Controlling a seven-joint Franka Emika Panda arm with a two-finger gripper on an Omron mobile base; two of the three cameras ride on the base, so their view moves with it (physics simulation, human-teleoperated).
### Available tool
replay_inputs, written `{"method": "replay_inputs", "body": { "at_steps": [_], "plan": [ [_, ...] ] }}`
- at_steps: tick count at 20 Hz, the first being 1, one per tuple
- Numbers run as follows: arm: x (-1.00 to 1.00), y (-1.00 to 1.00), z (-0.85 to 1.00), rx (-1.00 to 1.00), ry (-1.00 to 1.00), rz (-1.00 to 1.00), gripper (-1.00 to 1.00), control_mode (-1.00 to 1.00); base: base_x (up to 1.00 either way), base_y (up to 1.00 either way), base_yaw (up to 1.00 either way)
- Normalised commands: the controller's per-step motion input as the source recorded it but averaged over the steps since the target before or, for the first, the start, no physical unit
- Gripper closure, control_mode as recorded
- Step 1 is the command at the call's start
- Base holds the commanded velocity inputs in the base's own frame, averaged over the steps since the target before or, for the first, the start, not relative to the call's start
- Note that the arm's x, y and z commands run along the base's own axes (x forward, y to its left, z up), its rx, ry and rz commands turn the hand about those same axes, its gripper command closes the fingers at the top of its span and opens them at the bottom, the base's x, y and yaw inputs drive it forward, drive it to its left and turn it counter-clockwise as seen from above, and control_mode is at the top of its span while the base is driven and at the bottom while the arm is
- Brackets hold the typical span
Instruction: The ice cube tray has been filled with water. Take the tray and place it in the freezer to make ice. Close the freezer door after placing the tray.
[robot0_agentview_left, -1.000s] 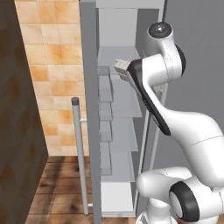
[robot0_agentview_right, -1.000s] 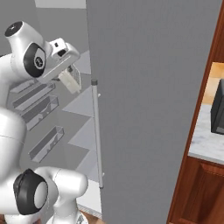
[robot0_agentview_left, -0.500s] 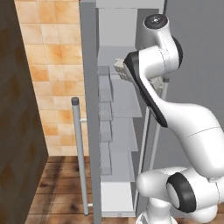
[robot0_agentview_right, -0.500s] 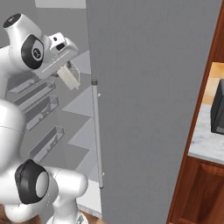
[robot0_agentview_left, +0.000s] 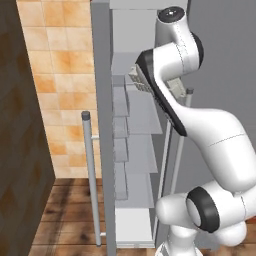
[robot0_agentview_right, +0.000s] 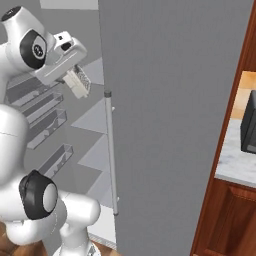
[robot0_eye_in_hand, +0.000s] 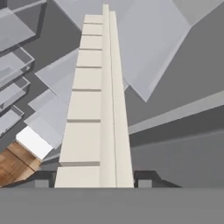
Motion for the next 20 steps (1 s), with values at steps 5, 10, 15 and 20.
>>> {"method": "replay_inputs", "body": {
  "at_steps": [5,10,15,20],
  "plan": [
    [0.02,0.20,-0.49,0.00,-0.02,0.00,1.00,-1.00,0.00,0.00,0.00],
    [0.00,0.17,-0.39,0.00,-0.05,0.00,1.00,-1.00,0.00,0.00,0.00],
    [0.06,0.05,0.00,0.00,-0.02,0.00,1.00,-1.00,0.00,0.00,0.00],
    [0.13,0.05,-0.04,0.01,-0.01,0.00,1.00,-1.00,0.00,0.00,0.00]
  ]
}}
